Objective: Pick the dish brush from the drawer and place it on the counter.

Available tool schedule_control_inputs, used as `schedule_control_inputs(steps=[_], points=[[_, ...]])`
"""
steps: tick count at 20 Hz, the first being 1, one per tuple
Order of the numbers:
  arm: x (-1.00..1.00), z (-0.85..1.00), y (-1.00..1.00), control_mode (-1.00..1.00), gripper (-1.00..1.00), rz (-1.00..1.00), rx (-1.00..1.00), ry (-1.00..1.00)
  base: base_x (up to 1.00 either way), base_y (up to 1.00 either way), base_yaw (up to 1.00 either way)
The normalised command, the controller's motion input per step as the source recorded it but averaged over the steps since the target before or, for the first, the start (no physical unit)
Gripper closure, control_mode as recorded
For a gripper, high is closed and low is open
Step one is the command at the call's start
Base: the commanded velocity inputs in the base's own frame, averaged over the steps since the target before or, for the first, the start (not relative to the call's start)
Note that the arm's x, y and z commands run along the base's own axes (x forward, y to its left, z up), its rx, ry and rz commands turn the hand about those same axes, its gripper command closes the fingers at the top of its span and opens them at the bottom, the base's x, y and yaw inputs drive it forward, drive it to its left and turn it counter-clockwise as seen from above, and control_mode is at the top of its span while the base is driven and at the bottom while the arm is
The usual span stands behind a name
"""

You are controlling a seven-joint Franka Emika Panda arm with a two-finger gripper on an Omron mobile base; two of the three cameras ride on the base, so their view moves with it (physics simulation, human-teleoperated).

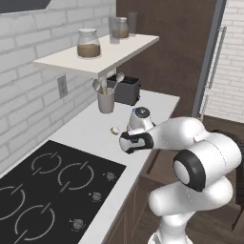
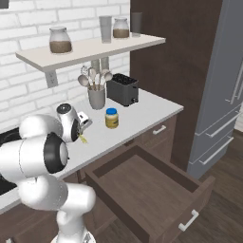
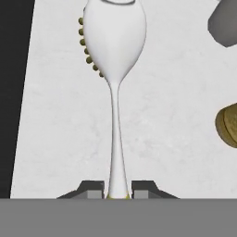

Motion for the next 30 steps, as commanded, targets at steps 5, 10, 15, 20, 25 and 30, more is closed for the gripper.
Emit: schedule_control_inputs(steps=[5, 10, 15, 20, 25, 30], points=[[0.27, -0.64, 0.00, -1.00, 1.00, 0.00, 0.00, 0.00, 0.00, 0.00, 0.00], [0.30, -0.20, 0.01, -1.00, -1.00, 0.00, 0.00, 0.00, 0.00, 0.00, 0.00], [0.31, -0.01, 0.00, -1.00, -1.00, 0.02, 0.00, -0.01, 0.00, 0.00, 0.00], [0.04, 0.30, 0.00, -1.00, -1.00, 0.01, 0.00, -0.07, 0.00, 0.00, 0.00], [-0.36, 0.95, -0.55, -1.00, -1.00, 0.00, 0.19, -0.08, 0.00, 0.00, 0.00], [-0.38, 1.00, -0.89, -1.00, -1.00, -0.02, 0.22, 0.00, 0.00, 0.00, 0.00]])
